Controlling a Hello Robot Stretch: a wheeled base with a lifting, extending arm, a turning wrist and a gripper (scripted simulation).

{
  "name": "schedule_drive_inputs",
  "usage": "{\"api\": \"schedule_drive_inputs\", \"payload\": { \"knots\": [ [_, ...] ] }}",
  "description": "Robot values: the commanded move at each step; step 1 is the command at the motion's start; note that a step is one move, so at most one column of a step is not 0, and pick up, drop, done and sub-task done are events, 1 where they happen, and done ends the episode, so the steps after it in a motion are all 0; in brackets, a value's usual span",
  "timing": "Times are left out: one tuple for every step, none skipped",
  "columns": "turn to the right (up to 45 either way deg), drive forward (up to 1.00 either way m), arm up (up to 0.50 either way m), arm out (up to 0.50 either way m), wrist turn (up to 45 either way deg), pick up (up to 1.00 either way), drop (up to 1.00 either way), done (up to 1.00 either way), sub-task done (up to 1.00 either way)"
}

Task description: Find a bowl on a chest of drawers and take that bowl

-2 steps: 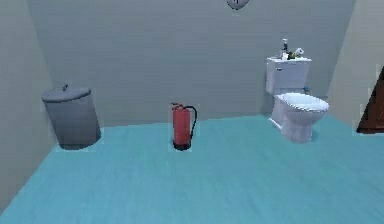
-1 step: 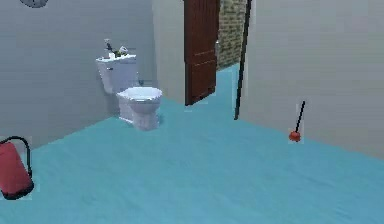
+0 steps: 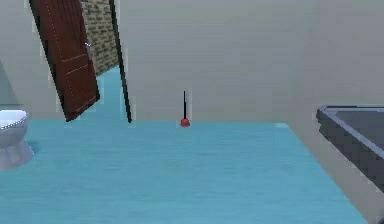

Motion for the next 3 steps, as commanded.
{"api": "schedule_drive_inputs", "payload": {
  "knots": [
    [0.0,0.15,0.00,0.00,0.0,0.00,0.00,0.00,0.00],
    [-24.0,0.00,0.00,0.00,0.0,0.00,0.00,0.00,0.00],
    [0.0,1.00,0.00,0.00,0.0,0.00,0.00,0.00,0.00]
  ]
}}
